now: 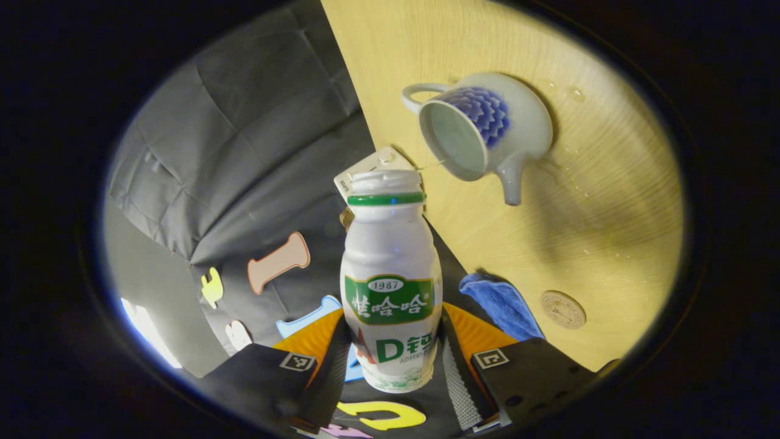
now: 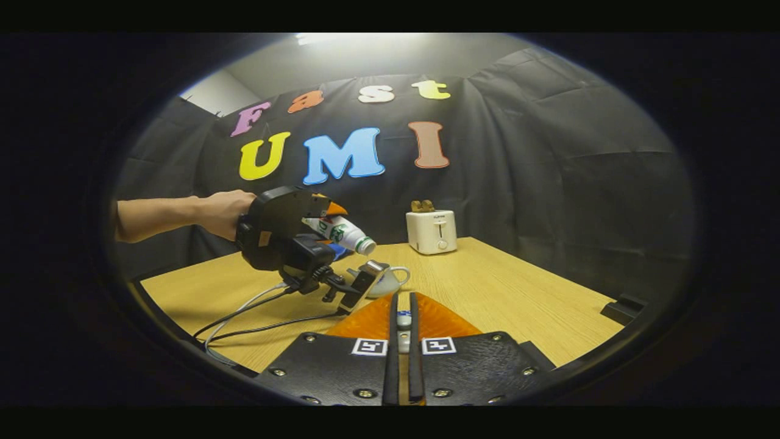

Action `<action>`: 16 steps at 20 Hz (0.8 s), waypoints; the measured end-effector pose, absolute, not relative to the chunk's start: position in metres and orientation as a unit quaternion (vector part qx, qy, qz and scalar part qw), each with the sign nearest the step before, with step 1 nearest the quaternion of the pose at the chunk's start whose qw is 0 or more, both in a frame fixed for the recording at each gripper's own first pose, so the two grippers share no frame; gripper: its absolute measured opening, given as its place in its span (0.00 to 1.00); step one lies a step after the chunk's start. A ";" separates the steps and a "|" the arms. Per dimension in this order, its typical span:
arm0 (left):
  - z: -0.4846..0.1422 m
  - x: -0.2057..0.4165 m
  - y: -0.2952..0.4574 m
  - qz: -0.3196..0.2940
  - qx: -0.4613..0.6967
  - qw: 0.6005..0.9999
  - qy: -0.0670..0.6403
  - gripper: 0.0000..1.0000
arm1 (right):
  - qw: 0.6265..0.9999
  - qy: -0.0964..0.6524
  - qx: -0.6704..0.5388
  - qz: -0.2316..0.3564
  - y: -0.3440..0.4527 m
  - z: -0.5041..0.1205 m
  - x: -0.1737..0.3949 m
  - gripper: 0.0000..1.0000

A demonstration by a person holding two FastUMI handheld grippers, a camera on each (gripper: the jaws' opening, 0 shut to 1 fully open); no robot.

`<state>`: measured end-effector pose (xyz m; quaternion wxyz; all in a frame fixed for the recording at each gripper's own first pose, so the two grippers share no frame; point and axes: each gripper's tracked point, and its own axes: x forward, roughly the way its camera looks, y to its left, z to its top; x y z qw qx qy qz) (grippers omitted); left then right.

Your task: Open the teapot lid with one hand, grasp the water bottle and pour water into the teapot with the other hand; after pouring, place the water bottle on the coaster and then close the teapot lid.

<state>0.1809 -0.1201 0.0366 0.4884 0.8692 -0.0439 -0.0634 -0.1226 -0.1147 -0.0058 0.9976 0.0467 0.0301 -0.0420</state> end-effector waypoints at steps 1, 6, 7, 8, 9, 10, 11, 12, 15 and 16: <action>0.037 0.181 -0.122 -0.065 0.868 0.491 -0.044 0.84 | 0.998 0.031 0.047 -0.043 -0.115 -0.006 -0.123 0.23; 0.036 0.182 -0.122 -0.068 0.864 0.497 -0.045 0.84 | 0.997 0.032 0.044 -0.046 -0.118 -0.007 -0.124 0.23; 0.034 0.181 -0.123 -0.070 0.862 0.499 -0.047 0.84 | 0.997 0.031 0.043 -0.047 -0.118 -0.006 -0.124 0.23; 0.032 0.182 -0.123 -0.073 0.859 0.504 -0.047 0.84 | 0.997 0.030 0.044 -0.047 -0.117 -0.005 -0.123 0.23; 0.029 0.182 -0.124 -0.078 0.854 0.512 -0.046 0.84 | 0.997 0.031 0.045 -0.047 -0.117 -0.005 -0.123 0.23; 0.024 0.182 -0.124 -0.087 0.846 0.525 -0.044 0.84 | 0.997 0.031 0.045 -0.047 -0.117 -0.005 -0.123 0.23; 0.021 0.182 -0.124 -0.091 0.840 0.533 -0.043 0.84 | 0.997 0.031 0.043 -0.047 -0.117 -0.005 -0.123 0.23; 0.017 0.182 -0.122 -0.095 0.835 0.541 -0.038 0.84 | 0.998 0.031 0.041 -0.048 -0.118 -0.005 -0.123 0.23; 0.006 0.188 -0.116 -0.112 0.804 0.584 -0.024 0.79 | 0.998 0.030 0.040 -0.048 -0.117 -0.004 -0.124 0.06; -0.001 0.189 -0.113 -0.119 0.786 0.606 -0.017 0.79 | 0.998 0.029 0.039 -0.048 -0.117 -0.003 -0.123 0.23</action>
